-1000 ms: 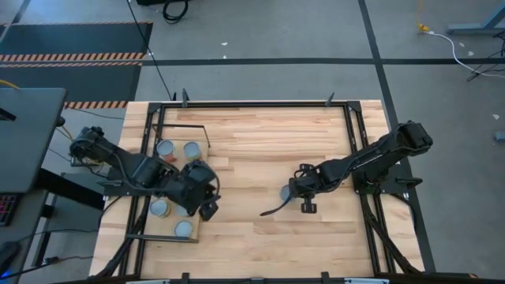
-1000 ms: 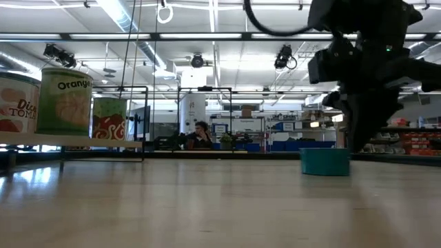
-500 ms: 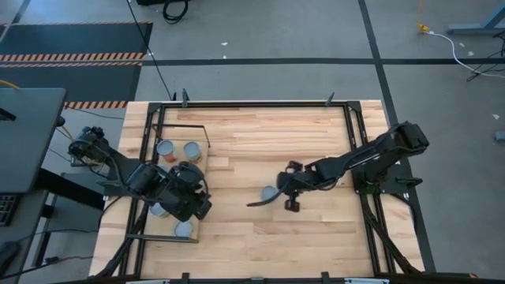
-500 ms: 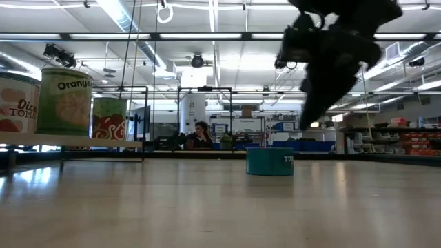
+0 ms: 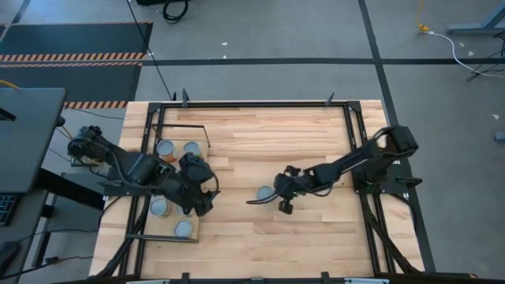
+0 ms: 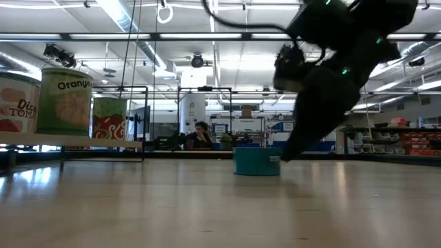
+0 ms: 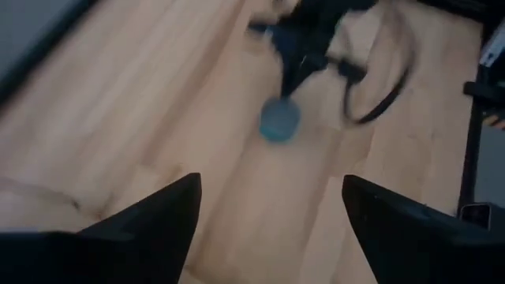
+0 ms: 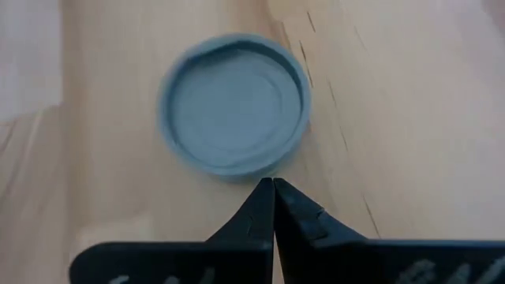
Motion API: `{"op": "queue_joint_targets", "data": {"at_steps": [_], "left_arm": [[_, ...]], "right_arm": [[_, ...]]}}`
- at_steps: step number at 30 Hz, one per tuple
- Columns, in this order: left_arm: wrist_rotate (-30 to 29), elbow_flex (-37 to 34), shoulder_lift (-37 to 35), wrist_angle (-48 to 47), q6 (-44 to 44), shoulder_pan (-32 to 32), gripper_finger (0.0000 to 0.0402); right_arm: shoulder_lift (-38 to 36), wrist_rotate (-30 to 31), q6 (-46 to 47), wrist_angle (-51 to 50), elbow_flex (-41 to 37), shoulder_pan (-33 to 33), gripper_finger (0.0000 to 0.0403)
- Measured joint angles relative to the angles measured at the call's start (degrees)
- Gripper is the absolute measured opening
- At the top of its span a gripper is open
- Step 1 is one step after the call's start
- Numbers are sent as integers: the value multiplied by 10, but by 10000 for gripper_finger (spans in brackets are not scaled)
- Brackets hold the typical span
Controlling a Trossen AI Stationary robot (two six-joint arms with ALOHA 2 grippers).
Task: Pick and place cans onto a shelf
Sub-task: Put the canned tuna on the shelf
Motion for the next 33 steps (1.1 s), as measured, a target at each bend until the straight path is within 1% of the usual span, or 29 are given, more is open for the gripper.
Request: {"op": "queue_joint_targets", "data": {"at_steps": [2, 5, 7, 8, 10, 12, 14, 15, 17, 19, 22, 26, 28, 30, 33], "left_arm": [[-10, 18, -4, 18, 54, 16, 316], [-36, 39, -10, 26, 62, 32, 316], [-31, 31, -9, 32, 62, 31, 316], [-16, 21, -6, 35, 62, 28, 316], [33, -11, 5, 61, 63, 24, 316], [94, -50, 17, 98, 63, 25, 316], [148, -85, 31, 144, 62, 33, 316], [162, -96, 41, 167, 60, 37, 316], [168, -111, 64, 191, 74, 45, 316], [172, -116, 91, 210, 114, 55, 316], [185, -116, 133, 223, 169, 72, 316], [204, -102, 178, 222, 181, 93, 310], [208, -95, 187, 224, 186, 97, 292], [207, -94, 189, 227, 191, 97, 264], [208, -93, 190, 241, 166, 98, 234]], "right_arm": [[35, -19, -1, 46, 6, -14, 8], [71, -64, -2, 97, 39, -28, 8], [74, -86, -9, 102, 65, -29, 9], [71, -92, -13, 96, 76, -27, 9], [53, -91, -16, 54, 91, -23, 9], [28, -76, -11, -13, 96, -16, 9], [-2, -50, 4, -99, 96, -3, 9], [-19, -38, 10, -145, 95, 5, 9], [-52, -26, 18, -218, 95, 24, 11], [-84, -18, 29, -272, 95, 42, 17], [-125, 8, 56, -305, 95, 66, 35], [-174, 38, 94, -340, 95, 84, 73], [-196, 49, 106, -358, 95, 89, 95], [-213, 58, 110, -371, 95, 91, 116], [-230, 74, 110, -381, 95, 92, 146]]}}
